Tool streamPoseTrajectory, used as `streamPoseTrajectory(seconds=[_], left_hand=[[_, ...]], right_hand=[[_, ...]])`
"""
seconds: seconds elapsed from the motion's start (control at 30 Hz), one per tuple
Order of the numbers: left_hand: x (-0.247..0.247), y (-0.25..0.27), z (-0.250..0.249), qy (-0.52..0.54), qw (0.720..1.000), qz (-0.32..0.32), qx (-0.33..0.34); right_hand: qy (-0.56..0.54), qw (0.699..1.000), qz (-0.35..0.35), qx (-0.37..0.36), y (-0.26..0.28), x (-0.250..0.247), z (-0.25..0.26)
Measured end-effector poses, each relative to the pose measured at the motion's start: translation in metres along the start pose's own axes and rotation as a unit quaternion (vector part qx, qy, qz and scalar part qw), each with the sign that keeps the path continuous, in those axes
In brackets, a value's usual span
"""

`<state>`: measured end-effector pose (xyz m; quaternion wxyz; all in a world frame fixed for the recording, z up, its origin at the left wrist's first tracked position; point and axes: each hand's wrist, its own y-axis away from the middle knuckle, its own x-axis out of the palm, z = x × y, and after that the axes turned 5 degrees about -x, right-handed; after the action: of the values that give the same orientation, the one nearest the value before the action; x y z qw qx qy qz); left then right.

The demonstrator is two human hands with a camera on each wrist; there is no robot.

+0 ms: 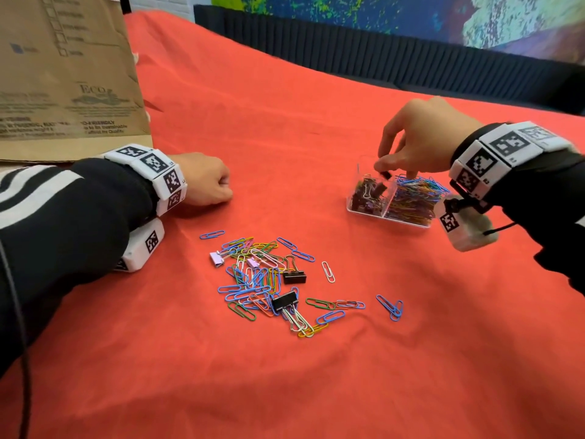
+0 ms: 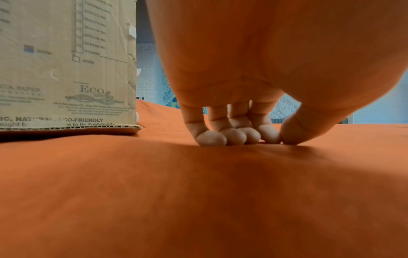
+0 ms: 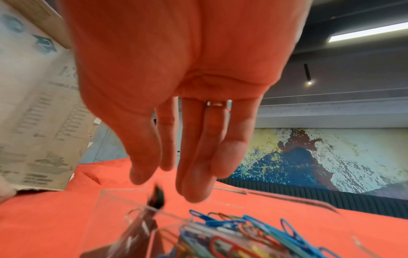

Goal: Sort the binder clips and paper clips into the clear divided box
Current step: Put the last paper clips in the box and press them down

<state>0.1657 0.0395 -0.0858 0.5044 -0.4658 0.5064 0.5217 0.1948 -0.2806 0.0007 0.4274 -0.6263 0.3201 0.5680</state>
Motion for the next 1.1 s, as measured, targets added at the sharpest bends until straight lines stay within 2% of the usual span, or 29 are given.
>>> streamPoseTrajectory(seconds=[0.13, 0.23, 0.33, 0.43, 0.57, 0.7, 0.9, 1.1], left_hand=[[0.001, -0.002, 0.002, 0.002, 1.0, -0.001, -0.001], [0.001, -0.003, 0.003, 0.007, 1.0, 0.002, -0.003], [0.001, -0.003, 0.003, 0.009, 1.0, 0.003, -0.004], [0.001, -0.003, 0.003, 0.014, 1.0, 0.002, -0.006], [0.001, -0.003, 0.002, 0.014, 1.0, -0.005, -0.002], [0.002, -0.003, 0.003, 0.021, 1.0, -0.006, 0.0], [0.0, -0.001, 0.003, 0.027, 1.0, -0.003, 0.007], [-0.019, 0.016, -0.004, 0.054, 0.995, -0.067, 0.059]], right_hand=[[0.009, 0.999, -0.039, -0.013, 0.002, -0.006, 0.003], [-0.015, 0.997, -0.058, -0.057, 0.008, -0.007, 0.021], [-0.036, 0.99, 0.028, -0.135, 0.023, 0.006, 0.056], [-0.049, 0.961, 0.145, -0.228, 0.041, 0.025, 0.097], [-0.037, 0.928, 0.207, -0.308, 0.055, 0.04, 0.133], [0.008, 0.922, 0.216, -0.321, 0.051, 0.042, 0.141], [-0.02, 0.937, 0.181, -0.298, 0.042, 0.028, 0.141], [0.014, 0.945, 0.136, -0.298, 0.033, 0.021, 0.143]])
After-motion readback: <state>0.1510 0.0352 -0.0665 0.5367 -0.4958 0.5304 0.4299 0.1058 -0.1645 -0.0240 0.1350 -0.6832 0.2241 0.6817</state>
